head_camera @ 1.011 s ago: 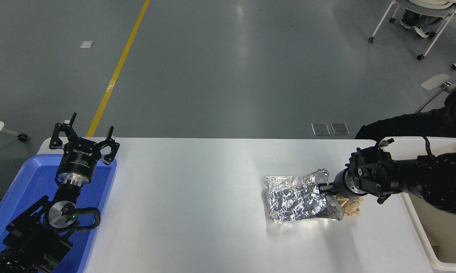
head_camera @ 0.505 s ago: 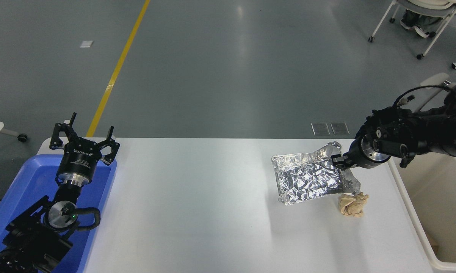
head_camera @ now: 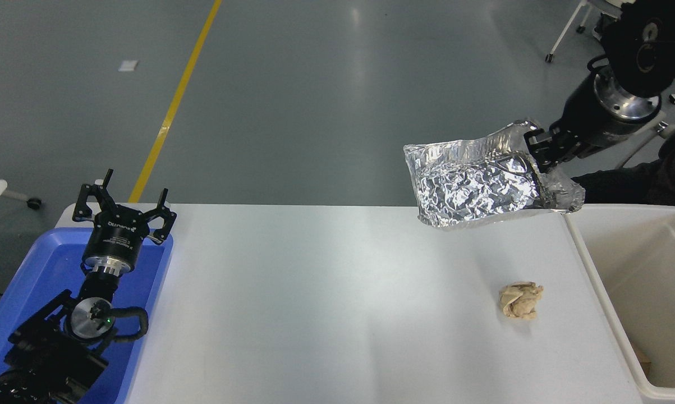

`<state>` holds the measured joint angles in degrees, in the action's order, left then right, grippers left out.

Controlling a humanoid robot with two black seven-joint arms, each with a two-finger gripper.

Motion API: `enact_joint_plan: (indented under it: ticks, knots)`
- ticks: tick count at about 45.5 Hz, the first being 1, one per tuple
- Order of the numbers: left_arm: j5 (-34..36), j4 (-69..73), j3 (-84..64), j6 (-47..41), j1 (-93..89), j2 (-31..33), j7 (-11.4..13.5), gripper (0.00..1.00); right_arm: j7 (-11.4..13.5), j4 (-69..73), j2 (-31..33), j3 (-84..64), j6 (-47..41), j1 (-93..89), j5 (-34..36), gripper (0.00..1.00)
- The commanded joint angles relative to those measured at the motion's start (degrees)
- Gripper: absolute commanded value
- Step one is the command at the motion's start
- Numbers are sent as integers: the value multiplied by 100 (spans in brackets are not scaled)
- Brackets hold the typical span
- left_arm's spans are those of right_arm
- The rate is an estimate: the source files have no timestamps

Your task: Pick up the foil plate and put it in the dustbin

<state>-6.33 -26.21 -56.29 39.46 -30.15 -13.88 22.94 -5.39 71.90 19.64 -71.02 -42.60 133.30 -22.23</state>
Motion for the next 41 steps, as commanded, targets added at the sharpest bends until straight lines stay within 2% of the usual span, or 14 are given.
enact_joint_plan:
  ticks: [1, 14, 19, 25, 32, 41]
  knots:
    - [0, 2, 4, 0, 0, 0, 0, 100, 3, 228, 22, -62, -240, 635, -1, 0]
    - [0, 2, 4, 0, 0, 0, 0, 100, 11, 158, 277, -501, -240, 583, -45, 0]
    - [0, 2, 4, 0, 0, 0, 0, 100, 11, 26, 926, -738, -240, 381, -132, 0]
    - [0, 2, 4, 0, 0, 0, 0, 100, 3, -667, 1989, -677, -196, -330, -457, 0]
    - [0, 2, 4, 0, 0, 0, 0, 100, -6, -1827, 3027, -63, 620, -1840, -985, 0]
    - [0, 2, 4, 0, 0, 0, 0, 100, -41, -3462, 3213, 1509, 1702, -4679, -976, 0]
